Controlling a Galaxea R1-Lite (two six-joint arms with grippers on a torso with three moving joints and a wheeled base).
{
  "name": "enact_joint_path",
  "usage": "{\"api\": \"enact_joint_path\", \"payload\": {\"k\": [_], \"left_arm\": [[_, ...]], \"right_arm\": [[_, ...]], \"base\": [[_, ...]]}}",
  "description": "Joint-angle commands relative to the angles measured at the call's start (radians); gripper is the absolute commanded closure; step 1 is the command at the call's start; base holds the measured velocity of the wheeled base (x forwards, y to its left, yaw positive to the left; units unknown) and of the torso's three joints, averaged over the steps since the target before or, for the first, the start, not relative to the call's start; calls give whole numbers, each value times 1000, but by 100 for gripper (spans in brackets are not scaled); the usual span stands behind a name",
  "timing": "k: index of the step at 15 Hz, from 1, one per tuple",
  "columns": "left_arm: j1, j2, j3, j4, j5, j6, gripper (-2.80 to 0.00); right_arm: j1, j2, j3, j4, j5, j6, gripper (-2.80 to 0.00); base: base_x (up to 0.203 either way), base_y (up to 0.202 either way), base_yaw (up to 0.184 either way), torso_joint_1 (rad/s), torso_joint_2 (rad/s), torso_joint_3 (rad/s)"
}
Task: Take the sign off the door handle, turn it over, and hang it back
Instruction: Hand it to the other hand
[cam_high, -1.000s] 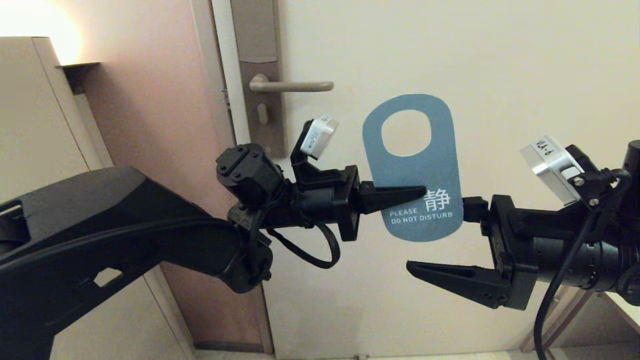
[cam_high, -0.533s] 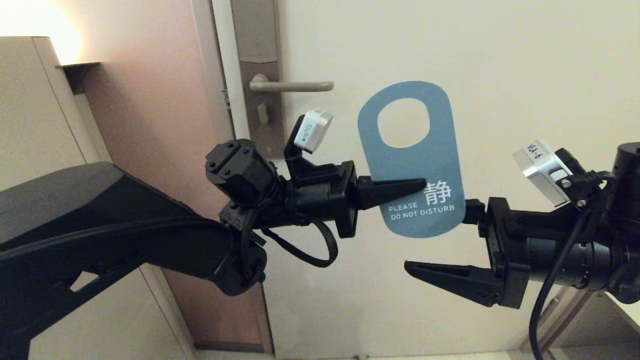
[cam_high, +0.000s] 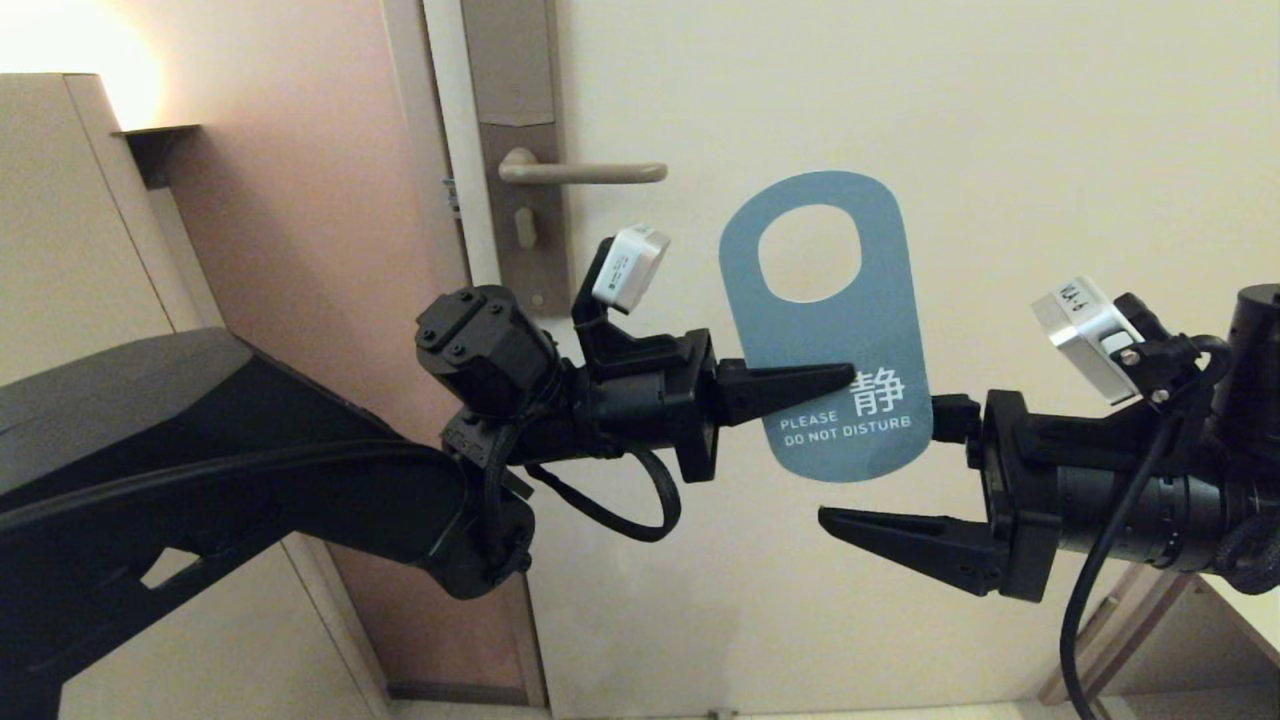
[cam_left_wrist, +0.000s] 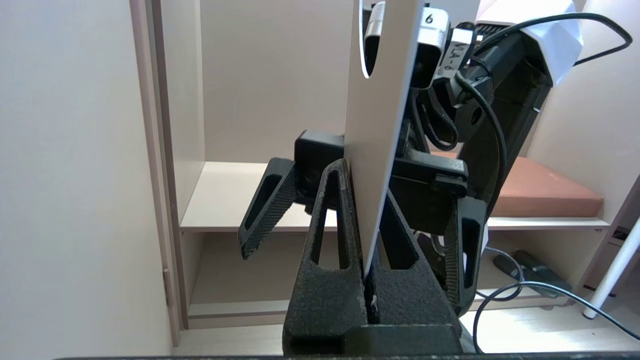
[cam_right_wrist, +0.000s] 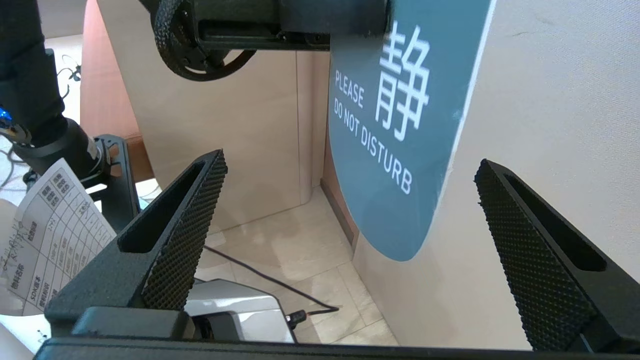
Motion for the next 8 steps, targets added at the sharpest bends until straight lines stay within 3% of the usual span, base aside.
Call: {"api": "enact_joint_path", "payload": {"k": [1, 8], "left_arm": [[0, 5, 1, -20, -5, -3, 0], [-6, -10, 44, -21, -7, 3, 0]], "right_arm": [[-5, -1, -4, -4, 4, -1, -280], [-19, 7, -33, -4, 4, -1, -280]], "base": [[0, 0, 0, 0, 0, 0], [0, 0, 0, 0, 0, 0]]}}
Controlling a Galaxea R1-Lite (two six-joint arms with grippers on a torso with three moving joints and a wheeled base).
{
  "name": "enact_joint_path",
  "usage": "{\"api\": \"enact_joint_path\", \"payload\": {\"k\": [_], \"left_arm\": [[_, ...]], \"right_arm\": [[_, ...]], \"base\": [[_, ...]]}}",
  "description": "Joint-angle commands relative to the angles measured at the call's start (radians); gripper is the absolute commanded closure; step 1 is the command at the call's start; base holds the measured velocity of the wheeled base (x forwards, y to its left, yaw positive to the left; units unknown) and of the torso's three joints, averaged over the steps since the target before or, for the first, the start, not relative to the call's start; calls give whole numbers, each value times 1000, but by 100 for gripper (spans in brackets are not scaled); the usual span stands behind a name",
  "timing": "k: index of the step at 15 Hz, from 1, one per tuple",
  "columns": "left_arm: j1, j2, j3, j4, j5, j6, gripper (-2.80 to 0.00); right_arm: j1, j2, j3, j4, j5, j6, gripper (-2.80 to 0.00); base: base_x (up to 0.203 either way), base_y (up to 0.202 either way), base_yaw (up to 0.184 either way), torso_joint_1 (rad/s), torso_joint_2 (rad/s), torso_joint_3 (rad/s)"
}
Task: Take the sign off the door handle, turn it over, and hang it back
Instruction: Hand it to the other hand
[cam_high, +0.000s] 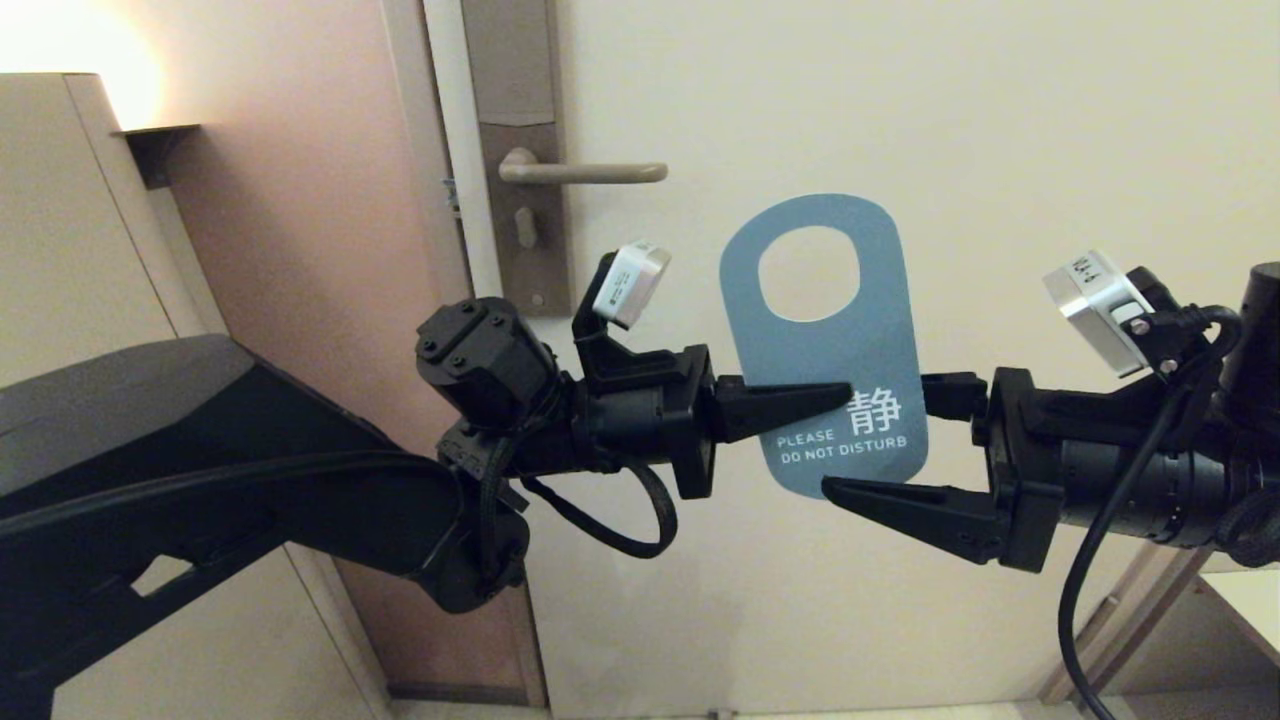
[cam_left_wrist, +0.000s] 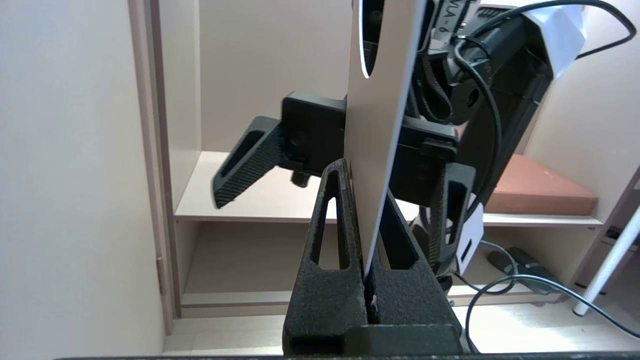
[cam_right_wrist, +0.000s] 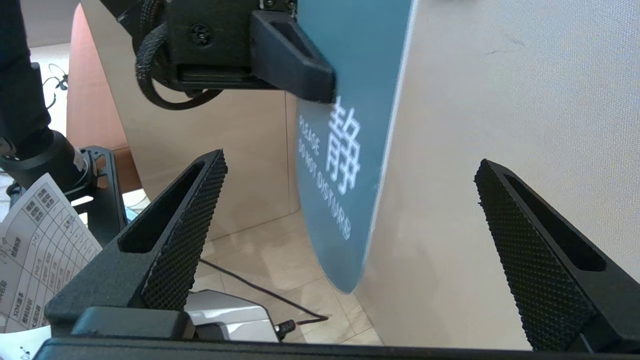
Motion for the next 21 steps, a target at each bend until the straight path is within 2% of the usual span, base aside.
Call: {"api": "enact_joint_path", "payload": {"k": [1, 5, 9, 18, 19, 20, 21], "left_arm": [[-1, -3, 2, -21, -5, -4, 0], [-4, 5, -4, -21, -1, -5, 0], [-23, 15, -20, -21, 41, -7, 0], [-24, 23, -31, -21, 44, -8, 0], [-24, 23, -31, -21, 44, -8, 0], [-24, 23, -31, -21, 44, -8, 0], [-24, 23, -30, -21, 44, -8, 0]], "right_arm": [[0, 2, -1, -3, 3, 0, -280], [0, 3, -1, -3, -11, 0, -280], [0, -1, -5, -3, -16, 0, -280], [0, 2, -7, -3, -23, 0, -280], [0, 2, -5, -5, -23, 0, -67], [0, 2, 0, -19, -23, 0, 0], [0, 3, 2, -32, -23, 1, 0]], "base": [[0, 0, 0, 0, 0, 0], [0, 0, 0, 0, 0, 0], [0, 0, 0, 0, 0, 0], [0, 0, 0, 0, 0, 0], [0, 0, 0, 0, 0, 0], [0, 0, 0, 0, 0, 0], [0, 0, 0, 0, 0, 0]]}}
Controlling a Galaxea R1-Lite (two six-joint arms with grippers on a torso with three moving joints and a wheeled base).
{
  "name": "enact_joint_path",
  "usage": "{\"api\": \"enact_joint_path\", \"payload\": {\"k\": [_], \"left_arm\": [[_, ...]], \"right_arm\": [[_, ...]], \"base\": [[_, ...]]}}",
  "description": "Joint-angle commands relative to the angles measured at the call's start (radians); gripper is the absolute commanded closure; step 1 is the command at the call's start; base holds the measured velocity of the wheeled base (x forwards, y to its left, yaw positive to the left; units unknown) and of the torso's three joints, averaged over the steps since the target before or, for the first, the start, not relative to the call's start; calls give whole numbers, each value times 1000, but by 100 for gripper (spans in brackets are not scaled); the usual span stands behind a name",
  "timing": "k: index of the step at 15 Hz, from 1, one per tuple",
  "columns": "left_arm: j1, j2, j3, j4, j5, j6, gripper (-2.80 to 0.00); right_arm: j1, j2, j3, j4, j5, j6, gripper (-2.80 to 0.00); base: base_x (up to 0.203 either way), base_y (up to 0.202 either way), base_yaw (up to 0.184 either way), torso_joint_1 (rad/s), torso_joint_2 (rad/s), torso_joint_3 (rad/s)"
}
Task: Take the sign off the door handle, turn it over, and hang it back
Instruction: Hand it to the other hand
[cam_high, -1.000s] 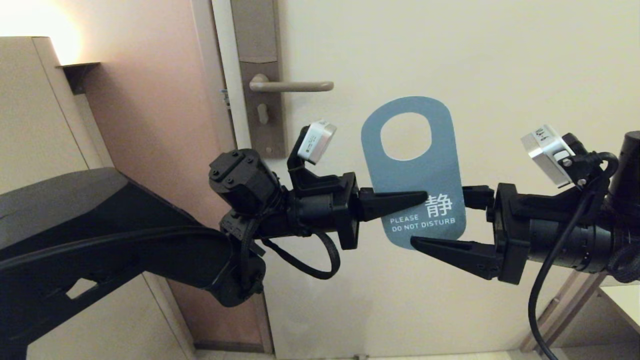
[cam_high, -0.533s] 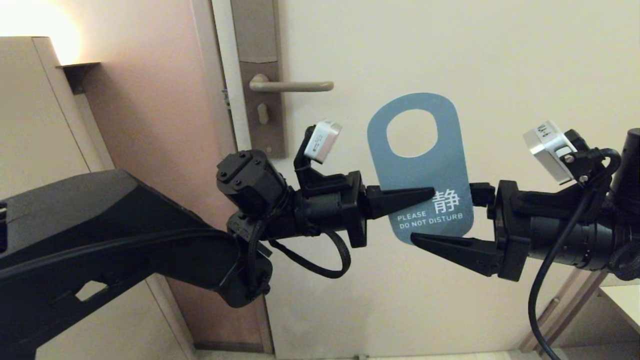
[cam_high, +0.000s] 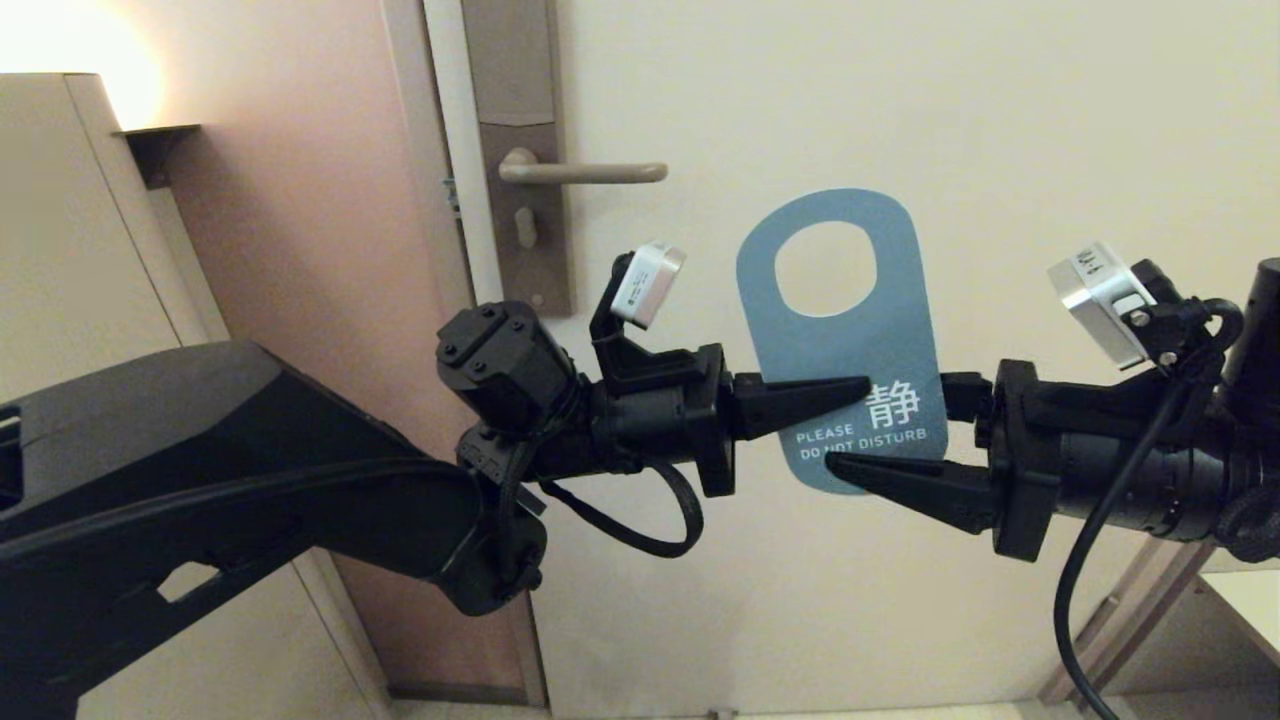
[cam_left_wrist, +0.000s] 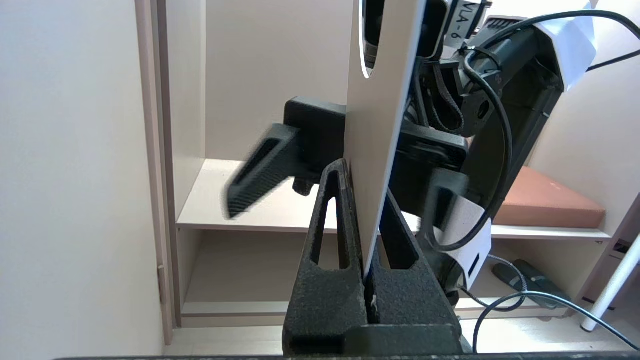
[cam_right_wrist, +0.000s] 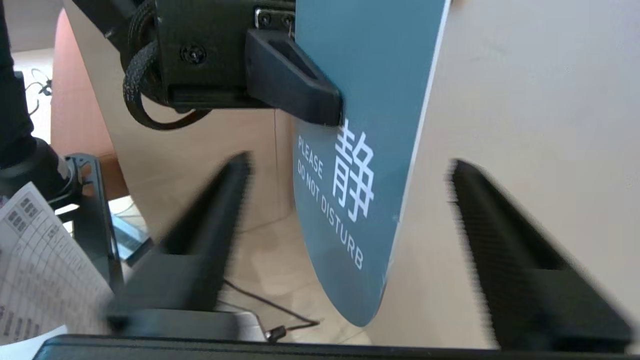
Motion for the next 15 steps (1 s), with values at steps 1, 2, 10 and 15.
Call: {"api": "enact_joint_path", "payload": {"k": [1, 2, 10, 15], "left_arm": [[0, 0, 2, -21, -5, -2, 0], [0, 0, 2, -21, -5, -2, 0], [-1, -1, 3, -21, -8, -3, 0], [-1, -1, 5, -21, -7, 3, 0]], "right_arm": [[1, 2, 3, -10, 4, 0, 0], [1, 1, 3, -11, 4, -1, 0], [1, 1, 4, -12, 4, -1, 0], [1, 2, 4, -12, 4, -1, 0]], "base": [[0, 0, 0, 0, 0, 0], [0, 0, 0, 0, 0, 0], [0, 0, 0, 0, 0, 0], [0, 0, 0, 0, 0, 0]]}}
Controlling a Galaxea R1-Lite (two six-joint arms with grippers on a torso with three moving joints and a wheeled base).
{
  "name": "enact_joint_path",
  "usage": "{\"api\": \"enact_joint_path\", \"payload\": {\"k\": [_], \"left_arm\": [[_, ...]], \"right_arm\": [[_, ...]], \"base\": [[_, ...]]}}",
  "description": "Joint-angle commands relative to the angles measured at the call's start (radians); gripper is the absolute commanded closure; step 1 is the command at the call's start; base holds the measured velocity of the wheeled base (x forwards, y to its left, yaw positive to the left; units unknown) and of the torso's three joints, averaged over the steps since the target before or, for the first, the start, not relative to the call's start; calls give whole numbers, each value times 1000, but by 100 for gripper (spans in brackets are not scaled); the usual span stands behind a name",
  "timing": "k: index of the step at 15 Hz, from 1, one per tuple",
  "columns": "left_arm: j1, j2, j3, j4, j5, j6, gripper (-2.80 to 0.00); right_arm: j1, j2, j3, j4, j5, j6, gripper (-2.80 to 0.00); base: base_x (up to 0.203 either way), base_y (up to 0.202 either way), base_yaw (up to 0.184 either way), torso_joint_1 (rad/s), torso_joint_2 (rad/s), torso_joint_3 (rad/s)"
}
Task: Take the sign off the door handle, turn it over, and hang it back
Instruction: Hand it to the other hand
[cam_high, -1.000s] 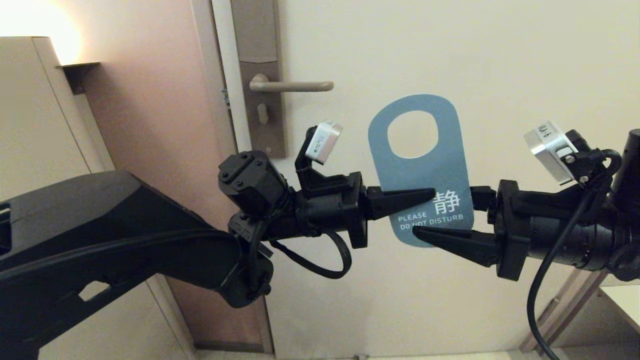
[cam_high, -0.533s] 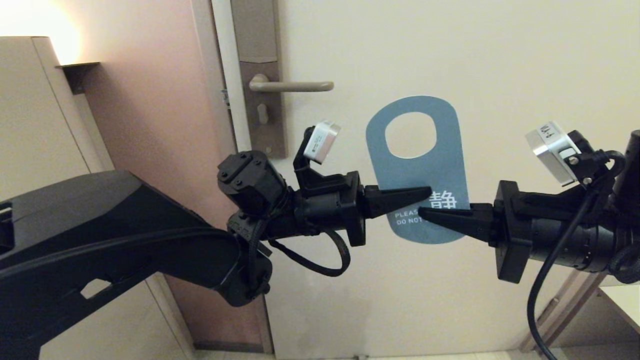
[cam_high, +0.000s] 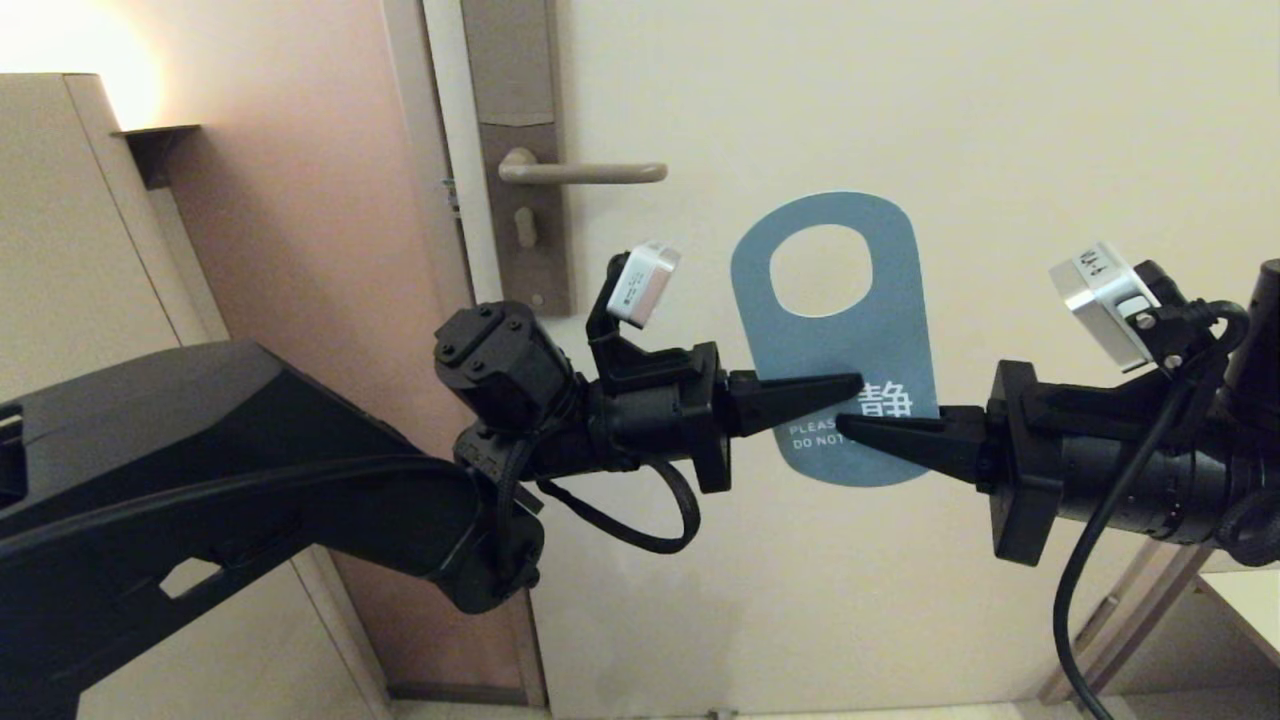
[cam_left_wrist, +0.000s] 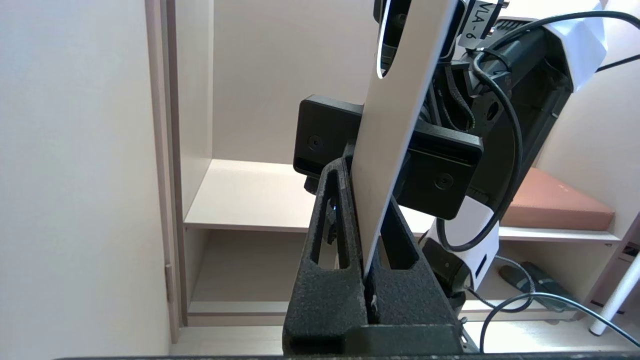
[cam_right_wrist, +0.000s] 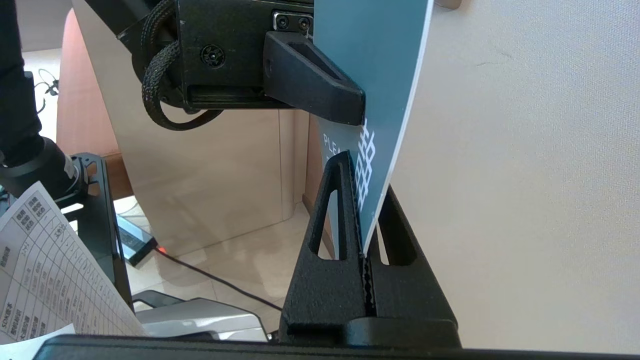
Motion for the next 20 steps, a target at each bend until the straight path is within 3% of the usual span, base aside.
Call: {"api": "enact_joint_path", "payload": {"k": [1, 2, 3, 15, 20], "left_arm": [[0, -1, 1, -21, -6, -1, 0], [0, -1, 1, -21, -6, -1, 0], [-1, -1, 2, -21, -6, 1, -280], [1, -36, 42, -21, -12, 3, -280], [64, -60, 76, -21, -14, 5, -280]], "right_arm": [[0, 2, 0, -4, 3, 0, 0], [0, 2, 0, -4, 3, -2, 0], [0, 2, 1, -4, 3, -2, 0], [2, -4, 4, -5, 4, -3, 0], [2, -9, 9, -5, 3, -3, 0]], "base": [[0, 0, 0, 0, 0, 0], [0, 0, 0, 0, 0, 0], [0, 0, 0, 0, 0, 0], [0, 0, 0, 0, 0, 0], [0, 0, 0, 0, 0, 0]]}}
